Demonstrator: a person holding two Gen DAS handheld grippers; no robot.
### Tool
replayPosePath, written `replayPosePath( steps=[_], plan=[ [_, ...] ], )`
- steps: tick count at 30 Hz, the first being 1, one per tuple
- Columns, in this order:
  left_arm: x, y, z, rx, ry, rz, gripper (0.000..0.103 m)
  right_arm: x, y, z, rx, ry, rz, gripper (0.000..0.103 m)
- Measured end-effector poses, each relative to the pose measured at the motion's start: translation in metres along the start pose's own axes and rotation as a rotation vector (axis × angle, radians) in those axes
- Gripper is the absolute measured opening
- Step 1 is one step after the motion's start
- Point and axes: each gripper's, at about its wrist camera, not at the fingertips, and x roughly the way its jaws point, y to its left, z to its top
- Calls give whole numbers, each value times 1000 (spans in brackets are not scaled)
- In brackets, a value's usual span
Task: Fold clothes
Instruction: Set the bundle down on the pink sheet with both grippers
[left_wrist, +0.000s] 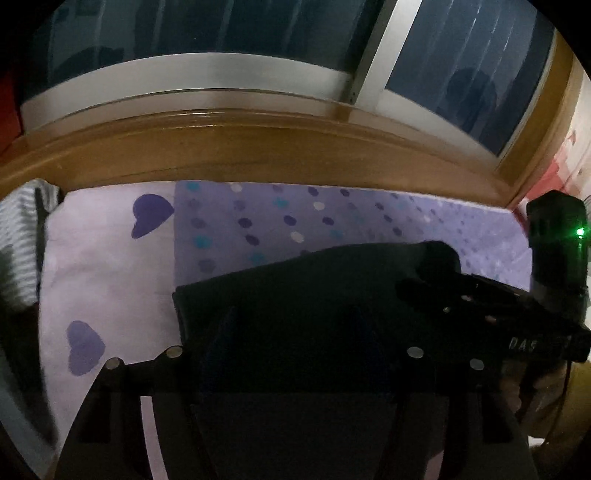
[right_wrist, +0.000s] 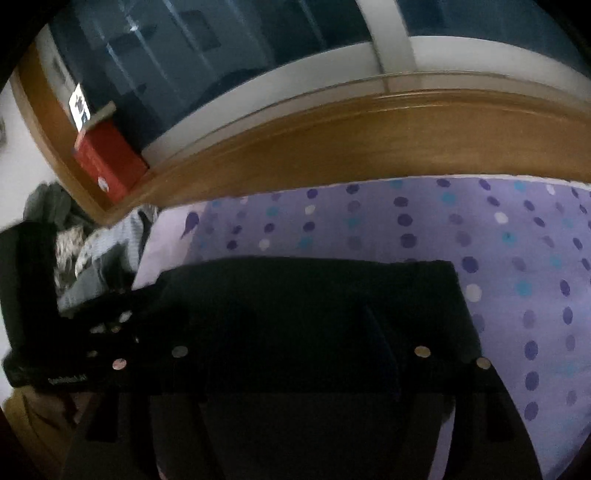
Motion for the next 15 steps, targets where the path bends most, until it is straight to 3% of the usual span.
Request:
replayPosePath(
  steps=[6,11,15],
  plan=[
    [-44,-7,-4,44,-3,-42,67,-41,24,-18,-13,-49,-26,68],
    [-58,-18,-35,71,46,-123,67,-61,47,-43,-38,-50,-47,68],
    [-34,-21,-59,114,90,-59,67,-35,50,-71,-28,20,-90,68]
  ],
)
